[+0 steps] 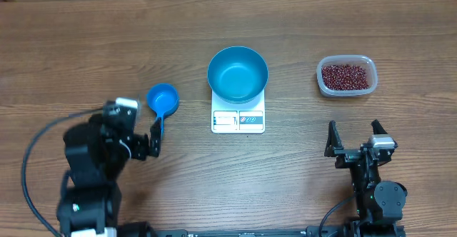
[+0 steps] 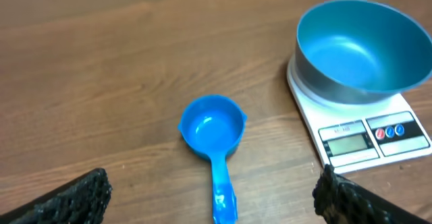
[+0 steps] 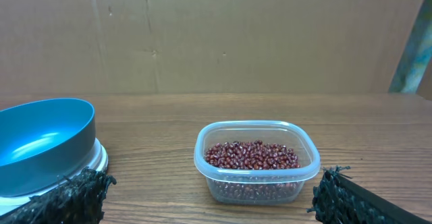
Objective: Scoop item into bowl and weigh 150g on scale
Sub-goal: 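Move left gripper down to the blue scoop handle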
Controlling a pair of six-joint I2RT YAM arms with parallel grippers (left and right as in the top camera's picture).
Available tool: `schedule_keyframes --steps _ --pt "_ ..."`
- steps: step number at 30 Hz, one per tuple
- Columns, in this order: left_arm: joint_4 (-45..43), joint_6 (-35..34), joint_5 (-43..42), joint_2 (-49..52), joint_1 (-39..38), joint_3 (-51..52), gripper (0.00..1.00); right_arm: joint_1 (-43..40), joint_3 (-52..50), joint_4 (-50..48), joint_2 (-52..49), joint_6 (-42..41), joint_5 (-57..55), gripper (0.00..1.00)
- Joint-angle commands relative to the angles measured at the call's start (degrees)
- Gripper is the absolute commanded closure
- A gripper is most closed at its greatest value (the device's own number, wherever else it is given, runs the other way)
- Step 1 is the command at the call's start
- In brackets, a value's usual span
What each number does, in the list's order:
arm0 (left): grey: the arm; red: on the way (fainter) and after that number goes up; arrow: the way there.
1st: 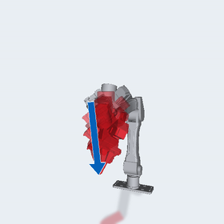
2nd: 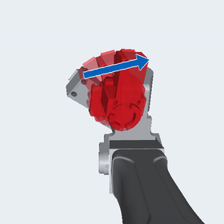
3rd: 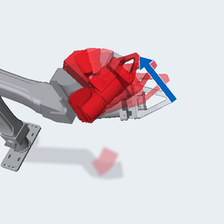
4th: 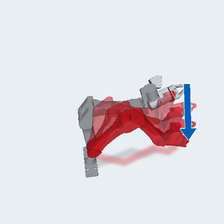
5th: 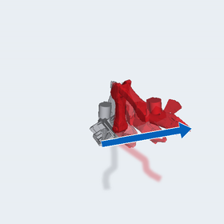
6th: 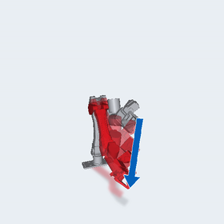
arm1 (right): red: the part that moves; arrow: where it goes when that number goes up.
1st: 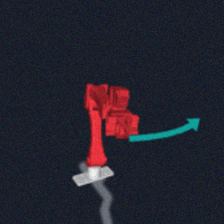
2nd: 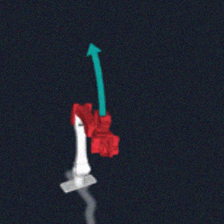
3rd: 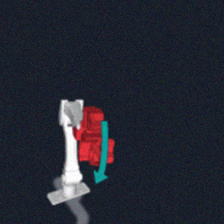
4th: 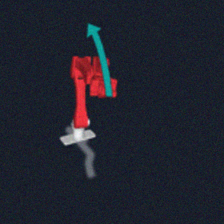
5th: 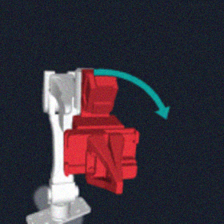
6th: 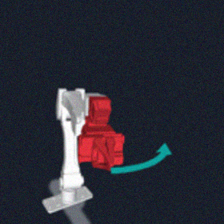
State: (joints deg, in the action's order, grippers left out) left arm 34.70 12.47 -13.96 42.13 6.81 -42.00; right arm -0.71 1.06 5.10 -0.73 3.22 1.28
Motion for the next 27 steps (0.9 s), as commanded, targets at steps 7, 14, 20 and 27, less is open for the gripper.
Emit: schedule_keyframes --steps 7,14,20,27 --pt "16.6 1.7 -0.5 24.7 0.3 -23.3 0.0 0.0 -0.6 -0.3 0.6 0.0 0.1 0.0" --pt "25.4 1.7 -0.5 38.5 0.3 -33.4 0.01 0.0 -0.6 -0.3 0.6 0.0 0.1 0.0" --pt "24.6 2.0 -0.1 43.0 -1.0 -33.6 0.01 0.0 -0.6 -0.3 0.6 0.0 0.1 0.0" --pt "24.2 0.4 7.1 46.3 -5.3 -33.6 0.0 0.0 -0.6 -0.3 0.6 0.0 0.1 0.0"
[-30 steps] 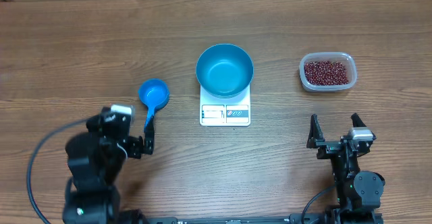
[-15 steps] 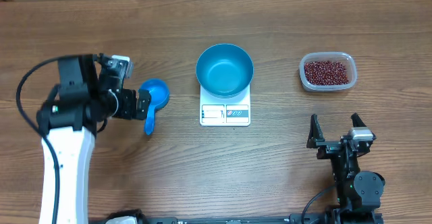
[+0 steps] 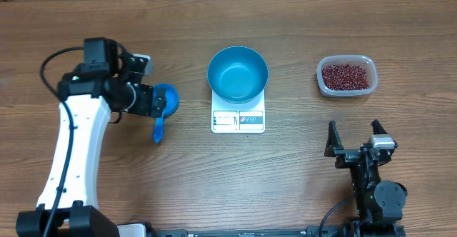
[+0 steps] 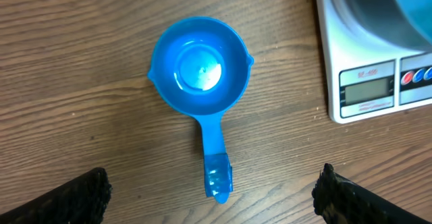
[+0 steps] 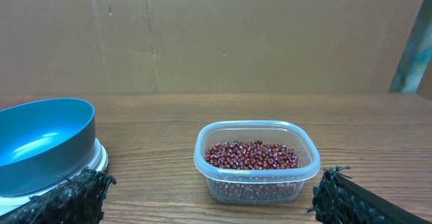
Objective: Scoop item into bowl and weigh 150g on scale
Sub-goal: 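Move left gripper down to the blue scoop handle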
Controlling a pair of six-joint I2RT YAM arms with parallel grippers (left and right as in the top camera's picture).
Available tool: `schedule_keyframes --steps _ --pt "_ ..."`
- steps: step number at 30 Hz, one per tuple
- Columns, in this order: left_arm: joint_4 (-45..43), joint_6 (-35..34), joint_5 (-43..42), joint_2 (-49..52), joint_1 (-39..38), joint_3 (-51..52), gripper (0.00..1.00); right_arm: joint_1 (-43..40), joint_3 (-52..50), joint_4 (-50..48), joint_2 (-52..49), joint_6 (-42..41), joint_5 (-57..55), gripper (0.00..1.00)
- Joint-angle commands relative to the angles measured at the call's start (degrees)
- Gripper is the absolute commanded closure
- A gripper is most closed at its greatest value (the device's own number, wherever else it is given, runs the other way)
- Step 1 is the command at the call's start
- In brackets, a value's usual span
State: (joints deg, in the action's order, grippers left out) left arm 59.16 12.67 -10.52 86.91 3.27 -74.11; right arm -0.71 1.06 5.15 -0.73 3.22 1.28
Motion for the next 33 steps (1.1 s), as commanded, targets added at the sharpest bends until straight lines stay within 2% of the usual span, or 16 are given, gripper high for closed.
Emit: schedule_keyframes --steps 1,16,33 --pt "-0.6 0.1 3.6 1.8 -2.0 -1.5 0.0 0.0 -0.6 -0.3 0.6 0.0 0.1 0.0" --pt "-2.2 -1.5 3.1 12.0 -2.1 -1.5 0.01 0.0 -0.6 -0.3 0.6 0.0 0.1 0.0" --pt "-4.3 -1.5 3.0 12.1 -2.2 -1.5 0.0 0.0 -0.6 -0.3 0.6 0.0 0.1 0.0"
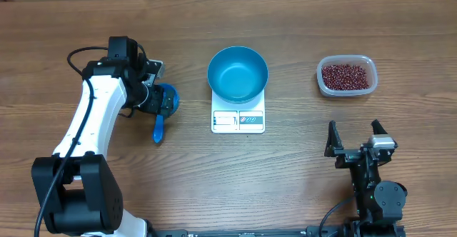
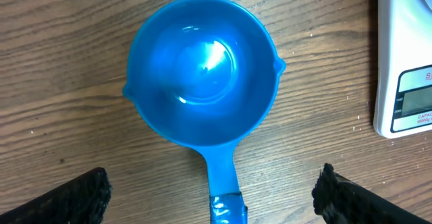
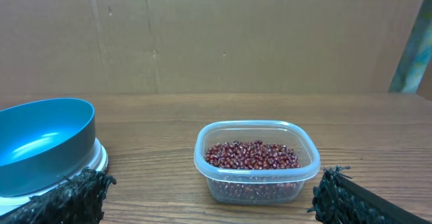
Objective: Scoop item into bowl and weigh 150g on scale
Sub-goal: 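Move left gripper down to the blue scoop handle, then close left gripper on the blue scoop handle and lift it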
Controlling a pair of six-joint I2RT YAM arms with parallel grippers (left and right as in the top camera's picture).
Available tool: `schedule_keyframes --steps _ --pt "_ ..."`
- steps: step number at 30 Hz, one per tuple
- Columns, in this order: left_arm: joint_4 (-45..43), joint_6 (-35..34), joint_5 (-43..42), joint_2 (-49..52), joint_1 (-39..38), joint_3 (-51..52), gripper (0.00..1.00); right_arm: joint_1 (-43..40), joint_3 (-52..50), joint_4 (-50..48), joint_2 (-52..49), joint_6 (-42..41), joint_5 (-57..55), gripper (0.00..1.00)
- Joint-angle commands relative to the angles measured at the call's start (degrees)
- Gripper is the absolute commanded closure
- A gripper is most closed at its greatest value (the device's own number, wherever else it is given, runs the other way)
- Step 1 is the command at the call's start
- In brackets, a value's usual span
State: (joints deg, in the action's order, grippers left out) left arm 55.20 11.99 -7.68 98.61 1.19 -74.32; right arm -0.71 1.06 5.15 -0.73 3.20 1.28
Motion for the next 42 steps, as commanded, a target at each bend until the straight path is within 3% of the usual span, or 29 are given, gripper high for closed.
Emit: schedule_keyframes --steps 1,21,23,28,33,35,42 --pt "-0.3 -0.9 0.2 0.4 -0.1 -1.3 0.01 0.0 -0.6 -0.3 0.6 0.1 0.1 0.0" --pt "-0.7 -0.9 0.2 0.4 -0.1 -1.3 0.0 0.0 -0.6 -0.3 0.6 0.1 0.1 0.0" --pt "-1.1 -0.9 0.2 0.4 -0.1 -1.3 0.06 0.0 -0.6 -0.3 0.6 0.1 0.1 0.0" --pt "-1.1 -0.9 0.2 0.4 -0.1 -1.3 0.07 0.0 -0.6 -0.3 0.6 0.1 0.1 0.0" --pt "-1.1 -0.9 0.2 0.4 -0.1 -1.3 0.06 0.0 -0.6 -0.3 0.6 0.1 0.1 0.0" --pt "-1.1 -0.9 0.2 0.4 -0.1 -1.3 0.0 0.0 -0.6 -0.3 0.6 0.1 0.1 0.0" --pt "-2.4 -0.9 0.6 0.5 -0.1 -0.8 0.0 0.0 -0.6 -0.3 0.6 0.1 0.1 0.0"
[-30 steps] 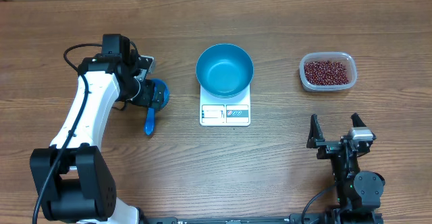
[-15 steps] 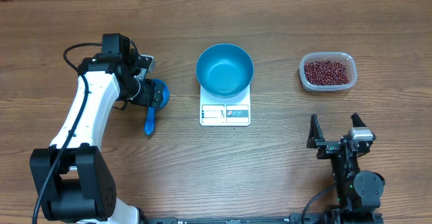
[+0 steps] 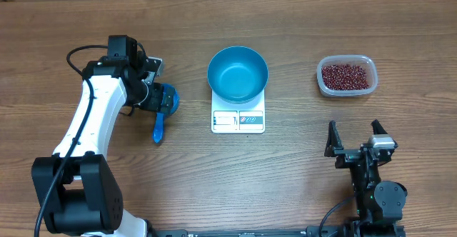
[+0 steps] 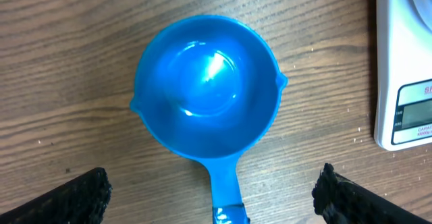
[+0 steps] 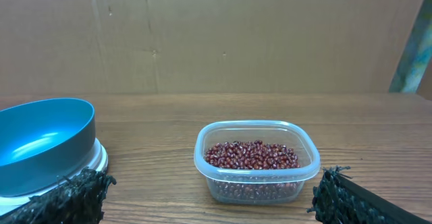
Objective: Scoop item into bowl and weigh 150g on scale
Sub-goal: 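Close left gripper on the blue scoop handle and lift it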
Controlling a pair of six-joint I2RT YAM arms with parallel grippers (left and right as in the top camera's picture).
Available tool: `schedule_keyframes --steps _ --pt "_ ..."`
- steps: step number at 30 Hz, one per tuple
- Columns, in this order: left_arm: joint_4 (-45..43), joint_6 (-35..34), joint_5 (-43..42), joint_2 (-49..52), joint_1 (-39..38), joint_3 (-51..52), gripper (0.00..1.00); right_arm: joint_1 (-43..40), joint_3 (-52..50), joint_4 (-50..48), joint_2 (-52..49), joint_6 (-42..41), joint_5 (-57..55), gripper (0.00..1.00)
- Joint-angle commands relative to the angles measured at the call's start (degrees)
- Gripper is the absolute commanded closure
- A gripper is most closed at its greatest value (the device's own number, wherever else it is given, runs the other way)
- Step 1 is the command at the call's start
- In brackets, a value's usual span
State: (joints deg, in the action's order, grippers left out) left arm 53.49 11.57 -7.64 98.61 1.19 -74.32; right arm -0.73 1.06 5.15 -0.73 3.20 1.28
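A blue scoop (image 4: pixel 209 99) lies on the table left of the scale, its cup empty and its handle (image 3: pixel 158 130) pointing toward the front edge. My left gripper (image 4: pixel 212 197) hangs open straight above it, one finger on each side of the handle. The blue bowl (image 3: pixel 238 73) stands empty on the white scale (image 3: pixel 238 120). A clear tub of red beans (image 3: pixel 346 76) sits at the far right, and shows in the right wrist view as the tub (image 5: pixel 255 160). My right gripper (image 5: pixel 212 197) is open near the front right, low over the table.
The scale's display and buttons (image 3: pixel 238 119) face the front edge. A black cable (image 3: pixel 78 51) loops behind the left arm. A cardboard wall (image 5: pixel 216 35) closes off the far side of the table.
The left gripper has shifted slightly; the scoop cup sits a little lower and smaller in its wrist view. The right arm, bowl, scale and beans are unchanged.
The left arm first stood near the front left, open, with the scoop ahead of it. It was then over the scoop, looking down on cup and handle. Later it was closer above the cup, where it still hangs open. The right arm stayed put throughout.
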Motion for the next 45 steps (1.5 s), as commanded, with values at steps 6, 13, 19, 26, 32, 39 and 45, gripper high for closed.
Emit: schedule_keyframes --steps 6,13,19,26,32,39,45 --pt "-1.1 -0.4 4.5 0.5 -0.1 -0.6 0.0 0.0 -0.6 -0.3 0.6 0.1 0.1 0.0" --pt "-3.8 -0.4 5.3 0.8 1.3 0.2 0.01 0.0 -0.6 -0.3 0.6 0.1 0.1 0.0" --pt "-4.9 -0.2 5.3 3.2 1.9 0.2 0.0 0.0 -0.6 -0.3 0.6 0.1 0.1 0.0" --pt "-8.1 0.0 5.3 11.7 1.9 0.2 0.0 0.0 -0.6 -0.3 0.6 0.1 0.1 0.0" --pt "-10.1 0.0 5.3 14.5 1.9 0.2 0.01 0.0 -0.6 -0.3 0.6 0.1 0.1 0.0" --pt "-10.8 0.0 5.3 14.5 1.9 0.2 0.21 0.0 -0.6 -0.3 0.6 0.1 0.1 0.0" --pt "-11.5 0.0 5.3 14.5 1.9 0.2 0.92 0.0 -0.6 -0.3 0.6 0.1 0.1 0.0"
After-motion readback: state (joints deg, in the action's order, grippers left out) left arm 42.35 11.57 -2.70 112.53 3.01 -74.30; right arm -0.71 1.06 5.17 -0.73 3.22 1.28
